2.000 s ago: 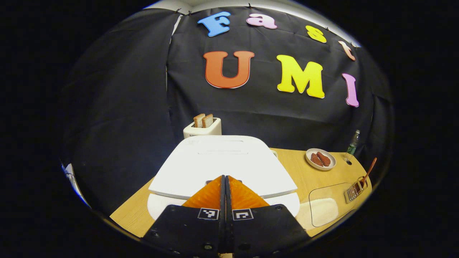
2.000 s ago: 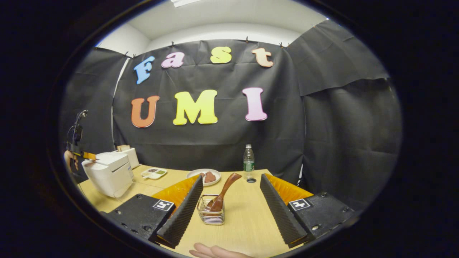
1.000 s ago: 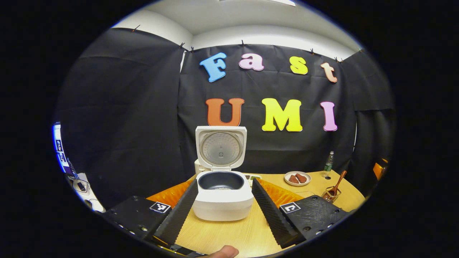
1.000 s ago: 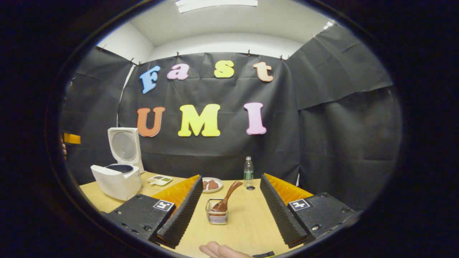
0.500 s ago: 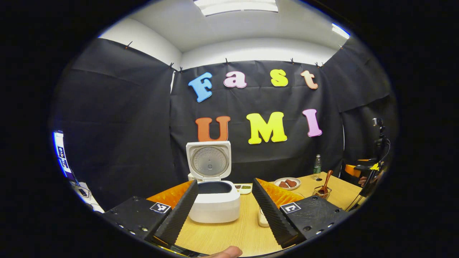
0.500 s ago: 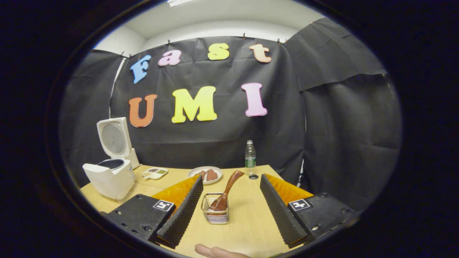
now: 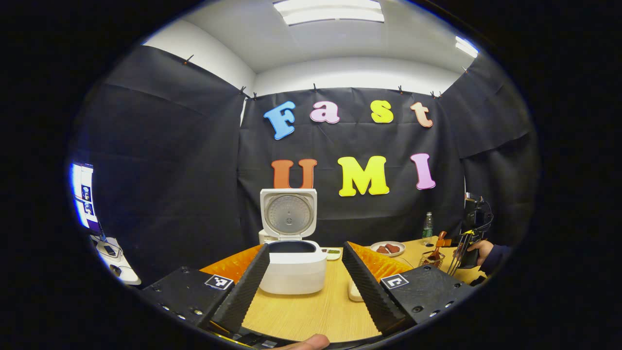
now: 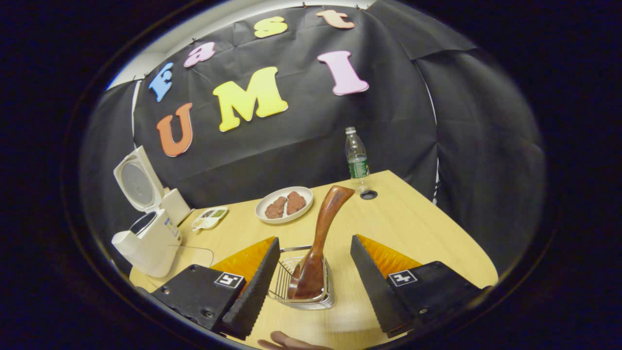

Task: Close the left gripper, press the button to open the rice cooker; take a wooden spoon from the chopstick holder with the right hand, scoop a spoonful of rice and pour it into the rice cooker, then put the wooden spoon back into the chopstick holder.

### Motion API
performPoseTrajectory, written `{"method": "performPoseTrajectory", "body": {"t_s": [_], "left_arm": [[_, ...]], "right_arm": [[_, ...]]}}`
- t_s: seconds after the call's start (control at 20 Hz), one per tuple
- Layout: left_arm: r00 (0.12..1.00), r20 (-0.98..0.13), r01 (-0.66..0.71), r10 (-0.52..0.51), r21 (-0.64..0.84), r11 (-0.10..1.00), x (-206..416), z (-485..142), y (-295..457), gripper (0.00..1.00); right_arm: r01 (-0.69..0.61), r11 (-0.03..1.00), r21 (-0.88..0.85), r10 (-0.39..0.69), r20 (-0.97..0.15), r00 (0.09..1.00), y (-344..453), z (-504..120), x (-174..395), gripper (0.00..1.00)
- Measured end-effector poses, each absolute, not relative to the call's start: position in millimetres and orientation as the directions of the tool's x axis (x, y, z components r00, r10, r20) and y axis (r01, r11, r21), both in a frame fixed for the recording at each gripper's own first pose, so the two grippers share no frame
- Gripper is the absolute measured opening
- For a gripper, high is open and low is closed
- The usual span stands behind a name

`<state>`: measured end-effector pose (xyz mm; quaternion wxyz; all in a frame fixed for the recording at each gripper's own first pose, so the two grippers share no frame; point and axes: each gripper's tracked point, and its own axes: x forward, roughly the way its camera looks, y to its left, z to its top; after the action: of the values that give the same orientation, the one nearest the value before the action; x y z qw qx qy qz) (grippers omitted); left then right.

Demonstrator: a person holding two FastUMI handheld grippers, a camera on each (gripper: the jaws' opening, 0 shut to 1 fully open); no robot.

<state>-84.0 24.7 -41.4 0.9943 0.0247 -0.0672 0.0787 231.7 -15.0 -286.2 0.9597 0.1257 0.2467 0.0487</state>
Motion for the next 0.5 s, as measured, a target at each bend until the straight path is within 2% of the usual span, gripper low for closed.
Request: {"method": "performPoseTrajectory", "body": {"t_s": [0.05, 0.1, 0.25, 0.3, 0.35, 0.4, 0.45, 0.5], "left_arm": [[0.981, 0.133, -0.151, 0.144, 0.043, 0.988, -83, -44, 24, 0.94], [0.982, 0.126, -0.146, 0.139, 0.044, 0.988, -82, -48, 23, 0.94], [0.983, 0.111, -0.151, 0.145, 0.051, 0.987, -79, -52, 32, 0.95], [0.984, 0.106, -0.151, 0.145, 0.052, 0.987, -79, -53, 32, 0.95], [0.985, 0.102, -0.147, 0.141, 0.054, 0.988, -77, -56, 30, 0.95], [0.987, 0.093, -0.137, 0.131, 0.059, 0.989, -75, -60, 27, 0.95], [0.989, 0.085, -0.130, 0.125, 0.066, 0.989, -74, -61, 25, 0.94], [0.990, 0.079, -0.126, 0.120, 0.078, 0.989, -72, -63, 22, 0.95]], "right_arm": [[-0.011, 0.960, 0.281, 0.149, -0.475, 0.867, -15, -294, 242, 0.86], [0.007, 0.957, 0.291, 0.139, -0.479, 0.867, -19, -299, 252, 0.91], [0.022, 0.938, 0.346, 0.155, -0.473, 0.867, -16, -307, 275, 0.87], [0.021, 0.934, 0.357, 0.164, -0.480, 0.862, -14, -312, 283, 0.77], [0.023, 0.936, 0.351, 0.165, -0.498, 0.852, -12, -321, 286, 0.63], [0.033, 0.942, 0.333, 0.153, -0.519, 0.841, -13, -329, 289, 0.61], [0.036, 0.941, 0.336, 0.156, -0.526, 0.836, -11, -333, 289, 0.45], [0.030, 0.933, 0.359, 0.175, -0.524, 0.834, -7, -330, 289, 0.39]]}}
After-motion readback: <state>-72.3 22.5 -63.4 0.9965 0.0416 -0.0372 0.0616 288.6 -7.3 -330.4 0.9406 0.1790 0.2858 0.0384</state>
